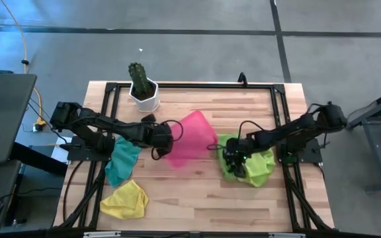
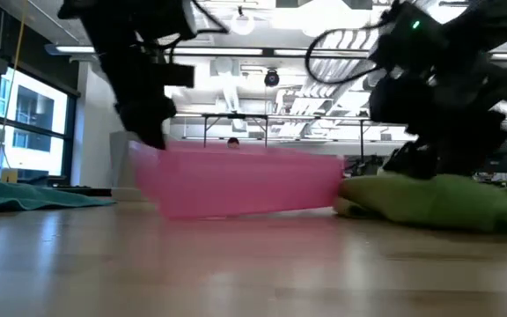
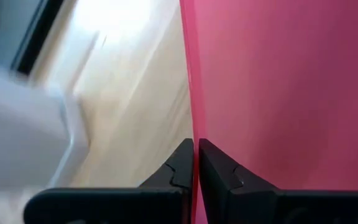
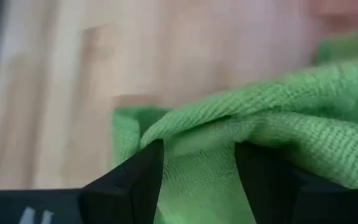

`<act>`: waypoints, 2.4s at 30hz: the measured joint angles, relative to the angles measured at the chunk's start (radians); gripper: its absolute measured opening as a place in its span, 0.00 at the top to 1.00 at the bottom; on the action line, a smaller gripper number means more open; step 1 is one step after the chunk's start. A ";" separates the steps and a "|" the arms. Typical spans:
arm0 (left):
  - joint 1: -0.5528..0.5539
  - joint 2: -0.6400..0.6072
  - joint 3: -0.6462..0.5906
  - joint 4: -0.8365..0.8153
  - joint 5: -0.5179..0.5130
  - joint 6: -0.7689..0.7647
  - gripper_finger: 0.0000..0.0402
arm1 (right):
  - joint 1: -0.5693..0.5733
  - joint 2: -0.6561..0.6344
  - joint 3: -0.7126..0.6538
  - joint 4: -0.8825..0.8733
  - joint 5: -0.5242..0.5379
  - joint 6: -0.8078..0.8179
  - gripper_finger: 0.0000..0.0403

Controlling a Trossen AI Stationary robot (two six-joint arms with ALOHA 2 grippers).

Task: Roll microfiber towels into tight, uniform cylinder then place into a basket
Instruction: Move the pink bin to the top center of the table

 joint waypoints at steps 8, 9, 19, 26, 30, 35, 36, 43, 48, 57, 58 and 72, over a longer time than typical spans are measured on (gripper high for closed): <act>0.057 0.000 0.000 0.162 0.001 0.237 0.99 | 0.082 -0.092 0.000 0.006 -0.058 0.008 0.52; 0.066 0.000 0.000 0.159 0.001 0.242 0.99 | 0.087 -0.109 0.001 0.007 -0.067 0.021 0.52; 0.148 0.019 0.001 0.178 0.002 0.410 0.99 | 0.089 -0.259 0.002 -0.068 0.163 -0.025 0.52; 0.208 0.018 0.001 0.278 0.002 0.567 0.99 | 0.060 -0.240 0.003 -0.130 0.675 -0.068 0.52; 0.237 0.018 0.001 0.350 0.002 0.674 0.99 | 0.021 -0.201 0.004 -0.134 0.647 -0.058 0.52; 0.263 0.018 0.001 0.396 0.009 0.789 0.99 | 0.010 -0.107 0.004 -0.103 0.557 -0.010 0.52; 0.267 0.018 0.001 0.399 0.009 0.795 0.99 | 0.012 -0.086 0.004 -0.098 0.532 -0.008 0.52; 0.303 0.018 0.001 0.407 0.082 0.802 0.99 | 0.034 0.035 0.004 0.019 0.321 -0.006 0.52; 0.323 0.018 0.001 0.414 0.085 0.803 0.99 | 0.046 0.038 0.004 0.069 0.278 -0.054 0.52; 0.333 0.018 0.001 0.414 0.114 0.791 0.99 | 0.045 -0.006 0.030 0.090 0.278 -0.162 0.52; 0.333 0.018 0.001 0.415 0.125 0.782 0.99 | 0.045 -0.019 0.035 0.084 0.278 -0.173 0.52; 0.345 0.061 0.002 0.452 0.139 0.738 0.99 | 0.044 -0.053 0.105 0.062 0.630 -0.410 0.52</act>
